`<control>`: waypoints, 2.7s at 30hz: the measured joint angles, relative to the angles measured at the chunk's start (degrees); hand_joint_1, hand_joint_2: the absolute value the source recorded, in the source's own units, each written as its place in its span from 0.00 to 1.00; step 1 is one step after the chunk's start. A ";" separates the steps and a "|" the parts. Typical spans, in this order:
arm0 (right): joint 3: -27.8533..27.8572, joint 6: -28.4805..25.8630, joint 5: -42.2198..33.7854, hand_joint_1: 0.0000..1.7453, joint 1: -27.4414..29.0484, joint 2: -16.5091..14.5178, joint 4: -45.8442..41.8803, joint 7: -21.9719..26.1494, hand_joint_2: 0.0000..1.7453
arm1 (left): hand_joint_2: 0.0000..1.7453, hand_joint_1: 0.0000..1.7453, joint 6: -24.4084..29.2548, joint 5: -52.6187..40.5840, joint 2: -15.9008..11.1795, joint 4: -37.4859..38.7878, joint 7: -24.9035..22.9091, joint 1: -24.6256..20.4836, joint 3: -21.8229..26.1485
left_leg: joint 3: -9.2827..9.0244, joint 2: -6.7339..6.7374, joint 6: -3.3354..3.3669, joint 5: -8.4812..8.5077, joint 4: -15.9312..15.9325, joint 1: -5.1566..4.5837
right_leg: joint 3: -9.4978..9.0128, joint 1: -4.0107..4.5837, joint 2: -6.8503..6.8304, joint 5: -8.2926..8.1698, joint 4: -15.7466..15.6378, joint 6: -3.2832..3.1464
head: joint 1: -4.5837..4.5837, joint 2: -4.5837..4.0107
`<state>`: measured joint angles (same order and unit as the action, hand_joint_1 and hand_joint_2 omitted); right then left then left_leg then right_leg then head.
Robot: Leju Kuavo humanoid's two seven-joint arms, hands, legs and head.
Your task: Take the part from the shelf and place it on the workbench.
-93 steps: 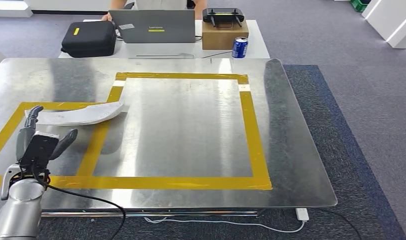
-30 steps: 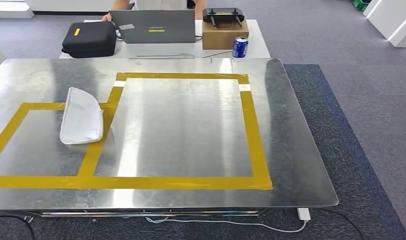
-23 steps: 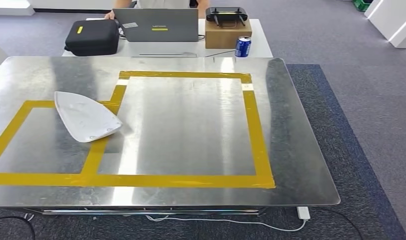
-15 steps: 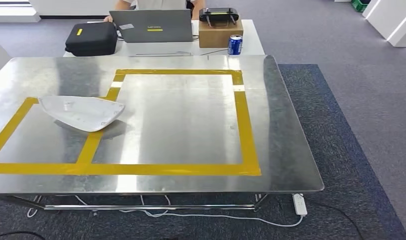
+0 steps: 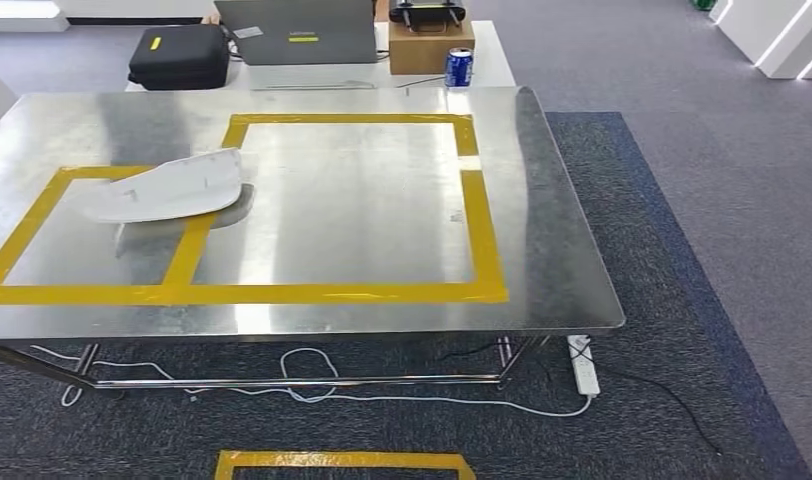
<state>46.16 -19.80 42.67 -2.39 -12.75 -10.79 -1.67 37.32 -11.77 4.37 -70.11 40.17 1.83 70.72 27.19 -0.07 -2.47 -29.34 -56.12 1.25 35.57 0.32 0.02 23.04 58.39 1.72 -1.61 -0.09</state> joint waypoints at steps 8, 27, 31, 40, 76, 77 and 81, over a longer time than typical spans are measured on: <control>1.46 -0.50 -0.38 0.00 0.23 -0.15 -0.05 -0.16 0.00 | 0.00 0.00 2.40 -33.23 -1.37 23.58 -4.11 -0.82 0.60 | 5.28 0.37 2.76 4.60 0.15 -0.51 | 3.66 -0.42 0.03 11.42 15.12 1.58 | 0.93 0.00; 2.77 3.03 1.74 0.00 -0.33 -0.95 -0.20 0.08 0.00 | 0.00 0.00 -55.14 -39.54 -1.13 53.70 -19.49 -3.32 2.30 | 6.17 0.24 -1.03 1.81 -10.08 0.08 | -2.30 0.16 -0.46 0.54 -2.55 -1.26 | 0.48 0.00; 2.76 3.60 2.10 0.00 -0.29 -0.91 -0.29 -0.45 0.00 | 0.00 0.00 -43.30 -50.46 -1.30 54.23 -22.07 -3.32 -0.72 | -1.03 -0.03 0.18 -0.29 0.92 0.04 | 0.05 0.19 -0.37 -1.18 -0.95 0.05 | 0.21 0.00; 3.49 3.19 1.78 0.00 -0.15 -0.91 -0.30 -0.58 0.00 | 0.00 0.00 -36.12 -46.20 -2.23 54.67 -20.36 -3.29 -2.06 | 4.30 0.42 2.84 3.98 0.55 -0.74 | 2.99 0.01 -0.25 8.97 15.06 1.02 | 1.16 0.00; 6.53 4.35 2.62 0.00 -0.72 -0.96 -0.63 1.71 0.00 | 0.00 0.00 -53.35 -42.75 -4.38 55.67 -7.03 -3.90 -2.11 | 9.28 0.26 1.45 8.81 -0.43 -0.64 | -10.87 0.58 -0.02 7.85 -2.21 -0.37 | 1.39 0.01; 6.58 4.52 3.02 0.00 -0.72 -0.99 -0.63 1.64 0.00 | 0.00 0.00 -52.45 -43.32 -4.39 55.68 -9.14 -3.94 -2.20 | 9.24 0.30 1.06 9.49 -0.11 -0.57 | -10.89 0.73 0.01 7.64 -2.93 -0.49 | 1.49 0.01; 6.62 4.26 4.31 0.00 -0.59 -1.00 -0.62 1.04 0.00 | 0.00 0.00 -46.33 -56.65 -4.71 55.85 -16.53 -2.87 -8.17 | 10.78 0.23 -0.04 4.22 -3.38 -0.33 | -7.98 0.48 -0.06 4.40 -3.28 -2.20 | 1.36 0.00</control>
<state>52.77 -15.53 46.98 -2.98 -13.75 -11.41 -0.63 -9.00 -68.42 -0.33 -14.26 23.64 -1.05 62.55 37.97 0.15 -2.52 -25.12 -59.50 0.92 27.58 0.80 -0.04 27.44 55.10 -0.48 -0.25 -0.09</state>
